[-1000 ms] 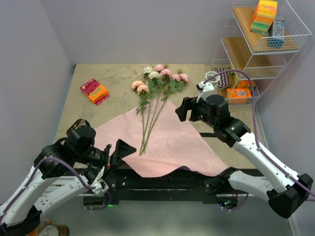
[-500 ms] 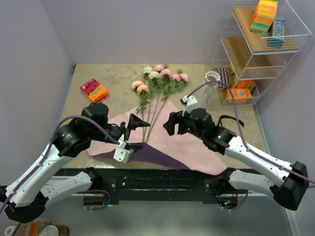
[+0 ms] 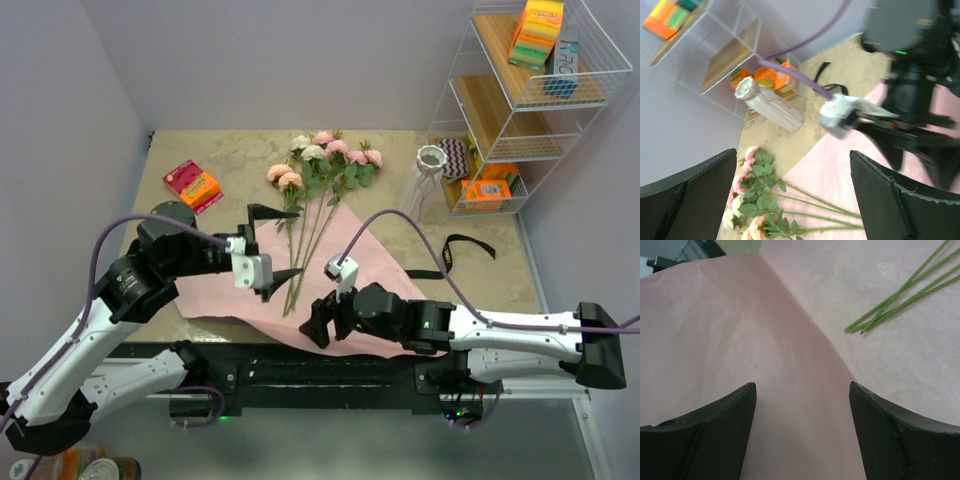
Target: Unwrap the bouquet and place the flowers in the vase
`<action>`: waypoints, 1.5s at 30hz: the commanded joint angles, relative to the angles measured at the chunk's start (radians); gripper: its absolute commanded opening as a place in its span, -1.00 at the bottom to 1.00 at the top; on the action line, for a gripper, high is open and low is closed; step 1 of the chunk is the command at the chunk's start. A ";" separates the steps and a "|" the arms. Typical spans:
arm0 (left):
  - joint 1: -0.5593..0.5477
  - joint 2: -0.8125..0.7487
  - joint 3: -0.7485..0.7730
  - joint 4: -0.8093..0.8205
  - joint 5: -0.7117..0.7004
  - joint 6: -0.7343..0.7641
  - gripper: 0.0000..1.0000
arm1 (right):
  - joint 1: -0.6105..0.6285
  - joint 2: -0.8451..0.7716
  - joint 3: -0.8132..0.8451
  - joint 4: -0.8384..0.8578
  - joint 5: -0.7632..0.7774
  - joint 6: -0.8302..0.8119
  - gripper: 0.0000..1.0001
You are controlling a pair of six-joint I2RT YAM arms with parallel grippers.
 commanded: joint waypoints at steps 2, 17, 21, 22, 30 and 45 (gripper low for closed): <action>-0.002 0.077 0.072 0.165 -0.296 -0.335 0.98 | 0.099 -0.009 -0.020 0.057 0.096 0.073 0.55; 0.296 0.689 0.637 -0.395 -0.332 -0.612 0.98 | -0.052 -0.018 0.258 -0.261 0.377 -0.008 0.51; 0.429 0.676 0.484 -0.315 -0.254 -0.656 0.99 | -0.277 0.055 0.273 -0.215 0.274 -0.002 0.33; 0.446 0.645 0.449 -0.254 -0.238 -0.676 0.98 | -0.340 0.078 0.275 -0.198 0.262 -0.008 0.31; 0.468 0.586 0.206 -0.133 -0.312 -0.664 0.94 | -0.492 0.457 0.442 -0.022 0.132 -0.079 0.29; 0.485 0.540 -0.092 0.039 -0.481 -0.593 0.68 | -0.627 0.991 0.841 -0.026 0.003 -0.093 0.12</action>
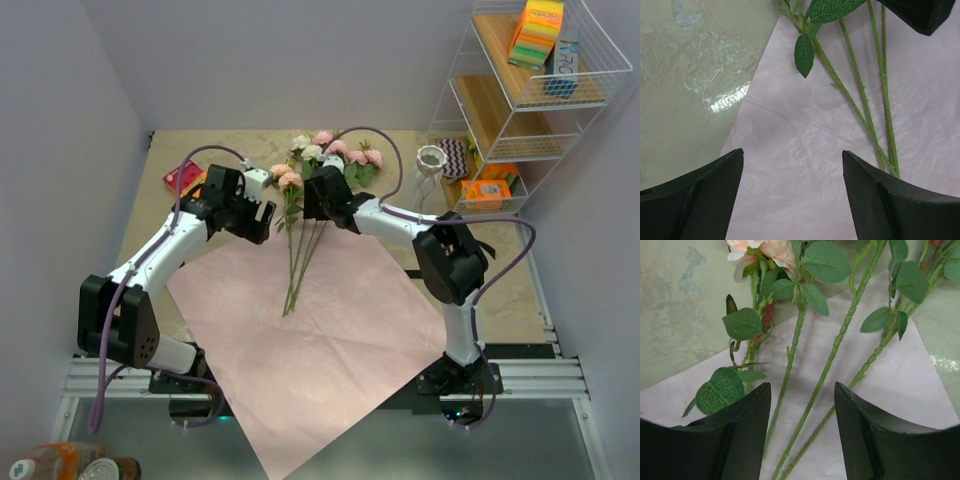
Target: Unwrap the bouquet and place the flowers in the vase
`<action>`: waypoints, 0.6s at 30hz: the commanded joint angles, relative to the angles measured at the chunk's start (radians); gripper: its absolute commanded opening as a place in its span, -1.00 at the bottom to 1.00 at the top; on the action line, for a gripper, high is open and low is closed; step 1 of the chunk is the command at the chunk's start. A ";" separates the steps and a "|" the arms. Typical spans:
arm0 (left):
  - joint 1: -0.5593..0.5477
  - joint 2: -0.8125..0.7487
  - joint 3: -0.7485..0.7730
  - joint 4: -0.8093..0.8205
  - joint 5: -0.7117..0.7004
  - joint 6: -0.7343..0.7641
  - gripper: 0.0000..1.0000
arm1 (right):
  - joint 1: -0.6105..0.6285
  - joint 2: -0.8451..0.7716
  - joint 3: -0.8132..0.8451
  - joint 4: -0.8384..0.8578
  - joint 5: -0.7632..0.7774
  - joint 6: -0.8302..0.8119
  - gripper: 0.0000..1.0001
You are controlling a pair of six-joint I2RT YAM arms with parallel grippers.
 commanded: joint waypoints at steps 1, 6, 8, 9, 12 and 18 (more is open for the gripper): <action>0.014 -0.054 -0.004 0.090 -0.035 0.023 0.66 | -0.016 0.052 0.091 0.005 -0.026 -0.019 0.11; 0.023 -0.023 0.013 0.028 -0.007 0.025 0.52 | -0.024 0.117 0.132 -0.004 -0.032 -0.025 0.07; 0.030 -0.018 0.016 0.028 -0.015 0.037 0.52 | -0.026 0.129 0.140 -0.006 -0.034 -0.025 0.05; 0.034 -0.020 0.014 0.037 -0.018 0.042 0.52 | -0.027 0.135 0.139 -0.007 -0.034 -0.024 0.05; 0.055 -0.021 0.017 0.045 -0.013 0.049 0.52 | -0.029 0.149 0.140 -0.009 -0.034 -0.024 0.04; 0.064 -0.012 0.011 0.048 -0.012 0.068 0.52 | -0.035 0.150 0.117 -0.012 -0.029 -0.022 0.04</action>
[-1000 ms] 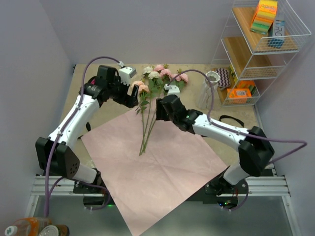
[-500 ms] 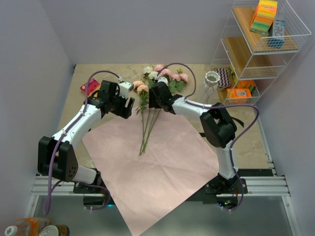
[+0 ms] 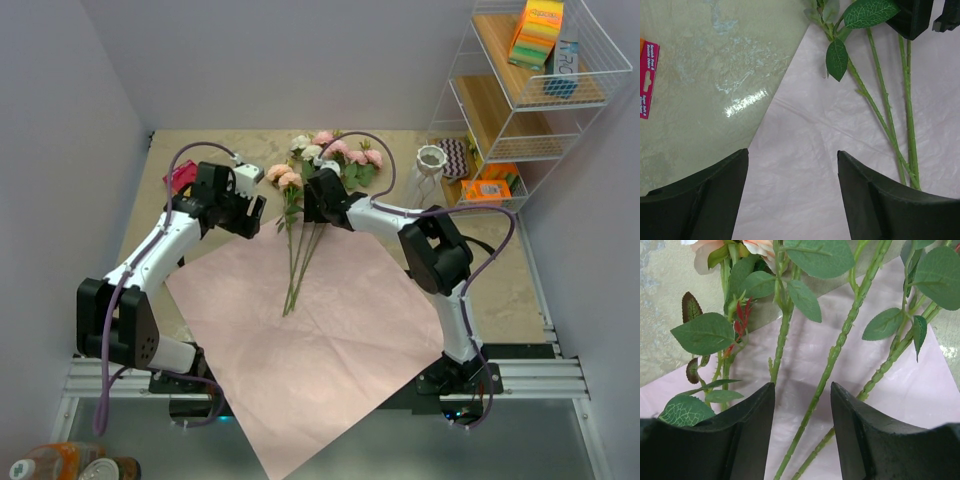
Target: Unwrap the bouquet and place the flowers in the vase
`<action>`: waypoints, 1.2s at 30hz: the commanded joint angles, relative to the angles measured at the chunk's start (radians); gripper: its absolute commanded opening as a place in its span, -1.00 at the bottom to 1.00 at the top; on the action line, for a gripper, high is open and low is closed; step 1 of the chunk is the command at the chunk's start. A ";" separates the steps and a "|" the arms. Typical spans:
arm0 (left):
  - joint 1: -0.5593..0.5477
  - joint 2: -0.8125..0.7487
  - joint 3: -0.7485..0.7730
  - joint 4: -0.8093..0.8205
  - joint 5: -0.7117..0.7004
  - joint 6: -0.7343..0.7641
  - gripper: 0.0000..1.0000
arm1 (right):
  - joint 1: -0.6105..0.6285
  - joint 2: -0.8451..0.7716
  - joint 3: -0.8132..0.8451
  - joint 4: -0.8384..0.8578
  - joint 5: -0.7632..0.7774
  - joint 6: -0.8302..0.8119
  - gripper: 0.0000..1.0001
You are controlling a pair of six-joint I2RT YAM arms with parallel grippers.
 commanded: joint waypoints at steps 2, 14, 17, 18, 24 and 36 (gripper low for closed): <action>0.008 0.007 0.008 0.025 0.005 0.036 0.53 | -0.014 -0.006 0.013 0.013 0.000 -0.011 0.04; 0.011 0.016 -0.025 0.054 -0.007 0.078 0.40 | -0.049 0.118 0.089 0.013 0.005 -0.014 -0.27; 0.012 0.024 -0.028 0.057 -0.009 0.087 0.39 | -0.049 0.113 0.097 0.019 -0.003 -0.006 -0.39; 0.014 0.030 -0.030 0.059 -0.010 0.088 0.39 | -0.051 0.106 0.092 0.027 -0.006 -0.003 -0.50; 0.023 0.051 -0.027 0.060 -0.017 0.097 0.36 | -0.051 -0.014 0.062 0.065 -0.012 0.003 -0.98; 0.031 0.022 0.014 0.031 0.000 0.091 0.31 | -0.051 -0.374 0.042 0.157 0.042 -0.184 -1.00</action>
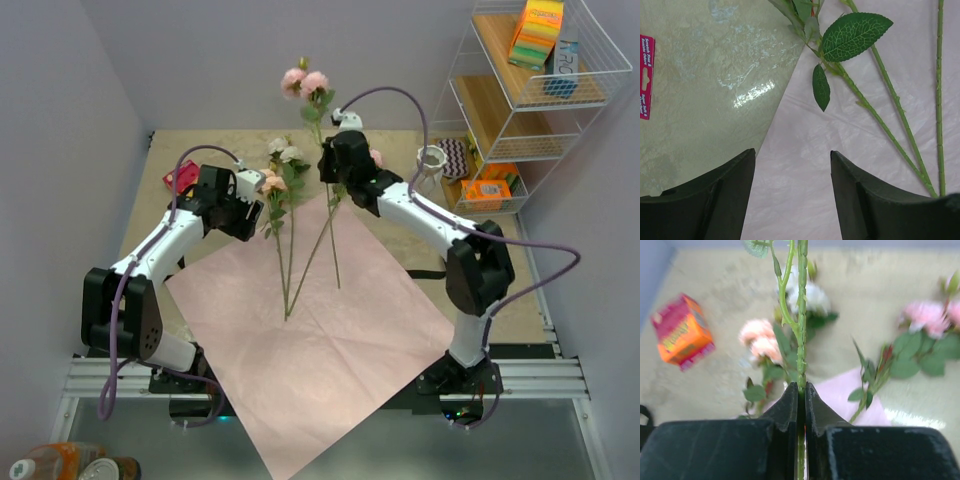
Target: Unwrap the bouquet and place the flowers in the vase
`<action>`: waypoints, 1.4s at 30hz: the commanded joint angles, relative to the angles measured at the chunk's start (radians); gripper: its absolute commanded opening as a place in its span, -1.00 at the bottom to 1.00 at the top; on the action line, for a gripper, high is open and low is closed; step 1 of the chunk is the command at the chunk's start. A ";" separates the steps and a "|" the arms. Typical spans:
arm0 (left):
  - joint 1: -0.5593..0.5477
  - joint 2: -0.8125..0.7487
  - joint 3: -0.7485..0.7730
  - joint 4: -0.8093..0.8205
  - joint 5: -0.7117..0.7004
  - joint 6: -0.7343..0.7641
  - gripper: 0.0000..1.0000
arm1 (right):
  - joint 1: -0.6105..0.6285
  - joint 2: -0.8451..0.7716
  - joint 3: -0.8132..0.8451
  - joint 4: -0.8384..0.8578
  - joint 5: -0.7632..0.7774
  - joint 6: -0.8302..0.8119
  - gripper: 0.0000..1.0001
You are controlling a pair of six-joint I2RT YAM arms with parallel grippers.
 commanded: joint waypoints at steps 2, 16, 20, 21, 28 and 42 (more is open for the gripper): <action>0.012 -0.031 0.038 0.000 0.015 0.012 0.31 | 0.002 -0.221 0.018 0.155 0.062 -0.162 -1.00; 0.027 -0.056 0.027 -0.003 0.053 0.022 0.31 | -0.085 -0.364 0.017 0.854 0.372 -0.841 -1.00; 0.034 -0.054 0.021 -0.002 0.061 0.031 0.31 | -0.148 -0.364 -0.016 1.030 0.366 -0.923 -1.00; 0.035 -0.054 0.018 0.000 0.063 0.032 0.31 | -0.159 -0.359 0.004 1.044 0.377 -0.932 -1.00; 0.046 -0.040 0.018 0.001 0.083 0.040 0.31 | -0.248 -0.330 0.064 1.046 0.349 -0.912 -1.00; 0.060 -0.039 0.017 -0.013 0.115 0.043 0.31 | -0.280 -0.301 -0.097 1.141 0.360 -0.928 -1.00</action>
